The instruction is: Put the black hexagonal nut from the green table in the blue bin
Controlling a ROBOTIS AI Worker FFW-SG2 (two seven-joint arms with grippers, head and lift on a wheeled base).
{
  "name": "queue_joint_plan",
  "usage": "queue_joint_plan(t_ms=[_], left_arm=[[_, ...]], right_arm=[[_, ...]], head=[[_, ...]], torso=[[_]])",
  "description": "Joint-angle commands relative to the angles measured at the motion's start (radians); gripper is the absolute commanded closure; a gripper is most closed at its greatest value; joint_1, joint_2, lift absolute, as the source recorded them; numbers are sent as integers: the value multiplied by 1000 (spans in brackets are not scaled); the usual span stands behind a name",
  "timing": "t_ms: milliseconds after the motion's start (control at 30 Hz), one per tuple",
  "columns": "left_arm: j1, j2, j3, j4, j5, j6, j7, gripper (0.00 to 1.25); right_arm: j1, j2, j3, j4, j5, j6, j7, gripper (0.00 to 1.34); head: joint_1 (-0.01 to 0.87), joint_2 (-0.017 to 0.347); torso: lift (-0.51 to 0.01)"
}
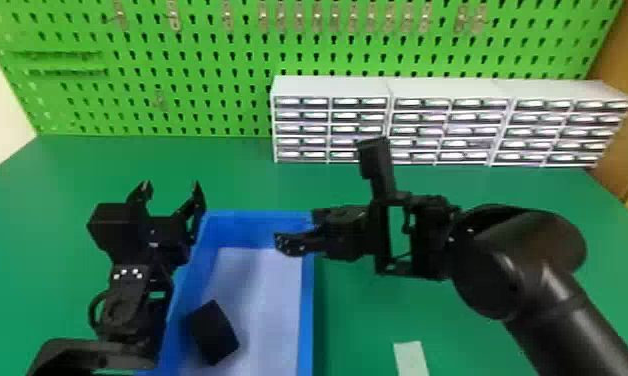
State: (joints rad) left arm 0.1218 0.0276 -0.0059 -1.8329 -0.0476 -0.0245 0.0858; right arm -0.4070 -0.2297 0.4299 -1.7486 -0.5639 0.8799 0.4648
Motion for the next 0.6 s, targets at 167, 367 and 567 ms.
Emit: queue_joint_plan(t_ms=[167, 367, 567], left_arm=[[1, 0, -2, 0, 0, 0, 0, 521], [4, 0, -2, 1, 0, 0, 0, 521], [4, 0, -3, 0, 0, 0, 0, 521]], right_arm=[[48, 39, -181, -35, 119, 2, 0, 119], [76, 53, -286, -74, 182, 2, 0, 119], [109, 64, -387, -114, 242, 1, 0, 119]], head=[[657, 57], [657, 57], [657, 57]], torso=[[-95], [-95], [-95]])
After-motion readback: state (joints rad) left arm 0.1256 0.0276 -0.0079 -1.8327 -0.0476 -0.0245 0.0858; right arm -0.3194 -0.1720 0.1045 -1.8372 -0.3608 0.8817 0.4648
